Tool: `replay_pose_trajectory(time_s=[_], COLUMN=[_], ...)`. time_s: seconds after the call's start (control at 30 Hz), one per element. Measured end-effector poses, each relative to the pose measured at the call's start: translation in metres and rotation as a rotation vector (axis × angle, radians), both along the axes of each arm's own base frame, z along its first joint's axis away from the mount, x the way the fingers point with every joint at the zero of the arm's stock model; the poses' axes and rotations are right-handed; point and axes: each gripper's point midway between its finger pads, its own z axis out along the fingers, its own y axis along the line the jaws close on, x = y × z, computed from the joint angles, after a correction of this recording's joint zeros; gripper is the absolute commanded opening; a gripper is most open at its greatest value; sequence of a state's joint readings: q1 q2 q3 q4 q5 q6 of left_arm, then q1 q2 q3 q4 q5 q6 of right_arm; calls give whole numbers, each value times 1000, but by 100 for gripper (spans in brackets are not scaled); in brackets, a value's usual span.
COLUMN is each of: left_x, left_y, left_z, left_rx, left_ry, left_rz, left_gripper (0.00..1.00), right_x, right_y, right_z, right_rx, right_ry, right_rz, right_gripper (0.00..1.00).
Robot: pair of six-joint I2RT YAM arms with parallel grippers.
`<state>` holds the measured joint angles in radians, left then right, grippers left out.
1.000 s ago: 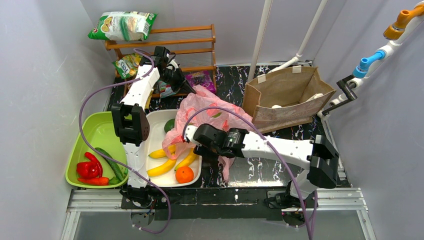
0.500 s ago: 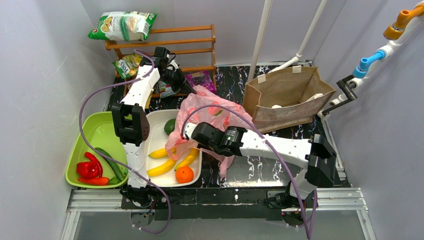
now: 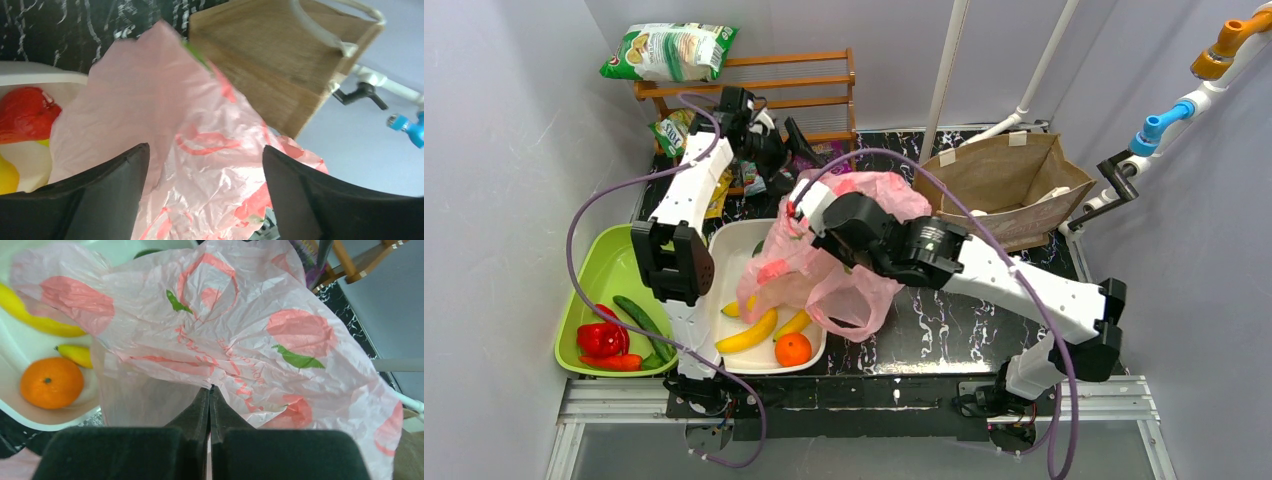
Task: Place the food into the grocery bag and tie it
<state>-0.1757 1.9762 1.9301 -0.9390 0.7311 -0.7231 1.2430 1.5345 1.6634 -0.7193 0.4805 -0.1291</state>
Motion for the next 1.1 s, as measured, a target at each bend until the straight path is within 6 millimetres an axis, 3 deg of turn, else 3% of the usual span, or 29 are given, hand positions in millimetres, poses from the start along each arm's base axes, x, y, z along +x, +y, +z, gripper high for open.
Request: replay_pose_trajectory(time_s=[0.2, 0.33, 0.5, 0.67, 0.87, 1.1], left_x=[12, -7, -31, -37, -33, -36], left_y=[6, 16, 31, 40, 63, 91], left_z=[98, 142, 166, 185, 185, 195], left_rx=[-16, 8, 81, 127, 259, 385], left_ry=[-289, -454, -547, -631, -657, -710], left_rz=[-22, -45, -38, -11, 84, 198], left_gripper=[98, 98, 98, 98, 98, 98], right_x=[2, 8, 20, 19, 13, 13], right_y=[-15, -24, -38, -44, -44, -40], right_z=[48, 62, 68, 88, 121, 126], right_rx=[124, 179, 226, 268, 358, 371], right_ry=[-1, 33, 95, 104, 97, 116], right_rz=[-44, -88, -155, -162, -136, -145], right_gripper=[1, 1, 1, 1, 1, 1])
